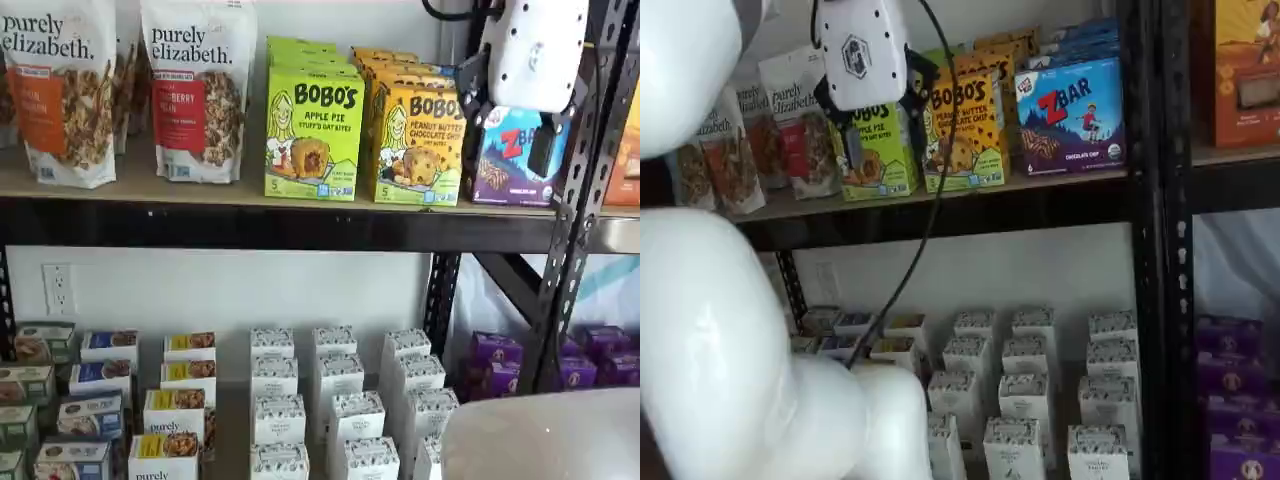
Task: Pick the green box on the top shelf, the fourth from the left
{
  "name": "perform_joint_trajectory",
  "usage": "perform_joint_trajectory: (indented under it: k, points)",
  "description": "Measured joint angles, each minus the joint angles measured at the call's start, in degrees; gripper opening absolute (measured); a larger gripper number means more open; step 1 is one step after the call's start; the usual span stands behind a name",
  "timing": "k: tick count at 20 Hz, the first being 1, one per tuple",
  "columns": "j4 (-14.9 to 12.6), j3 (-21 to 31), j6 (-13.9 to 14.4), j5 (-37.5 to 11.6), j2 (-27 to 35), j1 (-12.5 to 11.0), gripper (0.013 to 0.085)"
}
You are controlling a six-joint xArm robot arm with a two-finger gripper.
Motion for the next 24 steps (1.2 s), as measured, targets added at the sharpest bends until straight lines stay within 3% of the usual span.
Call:
perform_joint_trajectory:
  k: [1,3,4,12,18,20,24]
  points:
    - [0.7,0.2,-0.4,-0.4,-0.2,-0.6,0.0850]
    - [4.7,1.4,-2.4,-2.3,-1.6,-4.3,0.0850]
    - [5.2,1.5,-2.6,-2.6,-1.7,-4.6,0.0850]
    - [5.0,2.0,-1.7,-4.4,-2.1,-3.4,0.0850]
    - [5.8,1.9,1.6,-6.7,-1.2,0.0,0.0850]
    - [5.8,1.7,3.9,-7.8,-0.2,2.5,0.0850]
    - [3.4,1.0,9.6,-11.5,2.2,9.3,0.0850]
